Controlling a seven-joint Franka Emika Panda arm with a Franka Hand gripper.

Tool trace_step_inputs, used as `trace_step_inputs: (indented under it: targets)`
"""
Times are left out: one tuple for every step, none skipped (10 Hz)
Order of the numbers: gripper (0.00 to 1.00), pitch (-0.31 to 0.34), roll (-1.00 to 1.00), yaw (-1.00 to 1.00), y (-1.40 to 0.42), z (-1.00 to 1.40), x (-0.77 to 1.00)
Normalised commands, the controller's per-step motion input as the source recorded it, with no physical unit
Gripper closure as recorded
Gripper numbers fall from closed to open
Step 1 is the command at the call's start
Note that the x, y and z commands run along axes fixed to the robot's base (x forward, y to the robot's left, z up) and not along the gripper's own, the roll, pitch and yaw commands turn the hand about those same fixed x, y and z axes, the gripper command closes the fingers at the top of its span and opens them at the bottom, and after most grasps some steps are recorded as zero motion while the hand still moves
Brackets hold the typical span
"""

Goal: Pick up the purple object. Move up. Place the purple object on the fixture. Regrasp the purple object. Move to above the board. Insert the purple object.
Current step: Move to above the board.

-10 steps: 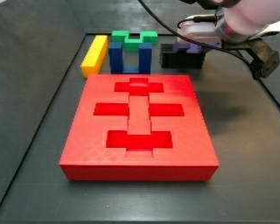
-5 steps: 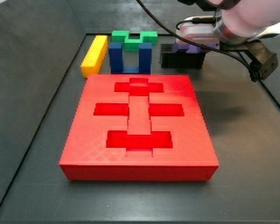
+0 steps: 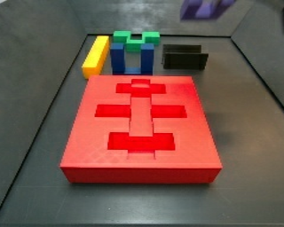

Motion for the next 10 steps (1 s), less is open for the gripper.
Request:
trace_step_inputs:
  targets:
    - [1.00,-0.002,-0.01,0.01,0.00,1.40,-0.02]
    - [1.00,0.004,-0.01,0.00,0.01,1.40,0.00]
    - [1.00,0.029,-0.01,-0.01,-0.01,0.74,0.00]
    - [1.00,0.048,0.00,-0.01,0.00,0.24,0.03]
    - [1.00,0.104,-1.00,-0.09,-1.36,0.28,-1.40]
    - [1.00,0.098,-1.00,-0.09,-1.34,0.28,-1.40]
    - [1.00,0.054,-1.00,-0.07,-1.21,0.26,-1.40]
    - [1.00,0.049,-1.00,-0.07,-1.19,0.24,-1.40]
    - [1.00,0.047,-1.00,-0.06,-1.18,0.25,-1.40]
    - [1.00,0.045,-1.00,-0.05,-1.16,0.25,-1.40]
